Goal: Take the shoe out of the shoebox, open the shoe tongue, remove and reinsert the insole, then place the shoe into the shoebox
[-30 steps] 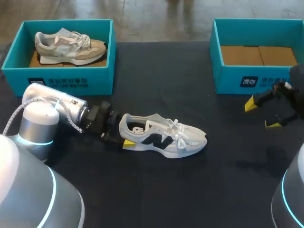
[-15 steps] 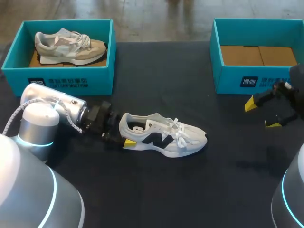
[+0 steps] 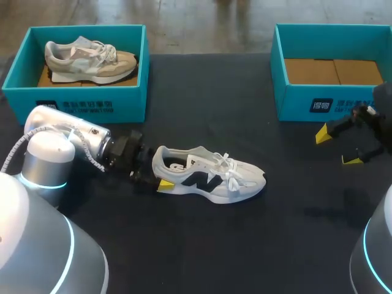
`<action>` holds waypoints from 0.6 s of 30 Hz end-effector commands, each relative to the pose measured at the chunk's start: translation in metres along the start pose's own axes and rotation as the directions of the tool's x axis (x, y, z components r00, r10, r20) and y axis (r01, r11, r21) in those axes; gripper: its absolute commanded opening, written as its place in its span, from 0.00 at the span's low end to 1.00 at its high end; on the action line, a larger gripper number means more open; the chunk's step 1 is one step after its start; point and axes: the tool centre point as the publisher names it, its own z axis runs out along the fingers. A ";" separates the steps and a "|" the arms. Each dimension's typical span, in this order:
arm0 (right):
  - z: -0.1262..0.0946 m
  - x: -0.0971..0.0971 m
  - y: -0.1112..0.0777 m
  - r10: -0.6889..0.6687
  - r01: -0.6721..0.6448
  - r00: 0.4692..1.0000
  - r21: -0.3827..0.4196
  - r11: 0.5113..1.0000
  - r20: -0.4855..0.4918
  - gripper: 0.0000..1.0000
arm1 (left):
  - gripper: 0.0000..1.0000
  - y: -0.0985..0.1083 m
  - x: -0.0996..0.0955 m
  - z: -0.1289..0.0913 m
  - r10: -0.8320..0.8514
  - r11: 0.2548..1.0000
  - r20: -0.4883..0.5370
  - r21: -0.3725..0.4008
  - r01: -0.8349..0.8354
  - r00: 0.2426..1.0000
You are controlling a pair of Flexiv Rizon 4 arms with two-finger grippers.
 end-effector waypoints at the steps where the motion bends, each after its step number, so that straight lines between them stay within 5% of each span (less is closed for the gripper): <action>1: 0.001 0.000 0.000 0.001 -0.001 1.000 -0.001 1.000 0.003 1.00 | 0.00 -0.001 0.000 -0.002 -0.001 1.000 -0.002 -0.003 0.001 1.000; 13: 0.001 0.000 0.000 0.001 -0.001 1.000 -0.001 1.000 0.003 1.00 | 0.00 -0.001 0.000 -0.002 -0.001 1.000 -0.002 -0.003 0.001 1.000; 18: 0.002 0.017 0.002 -0.003 0.004 0.999 -0.023 1.000 0.036 1.00 | 0.00 -0.001 0.000 -0.002 -0.001 1.000 -0.002 -0.003 0.001 1.000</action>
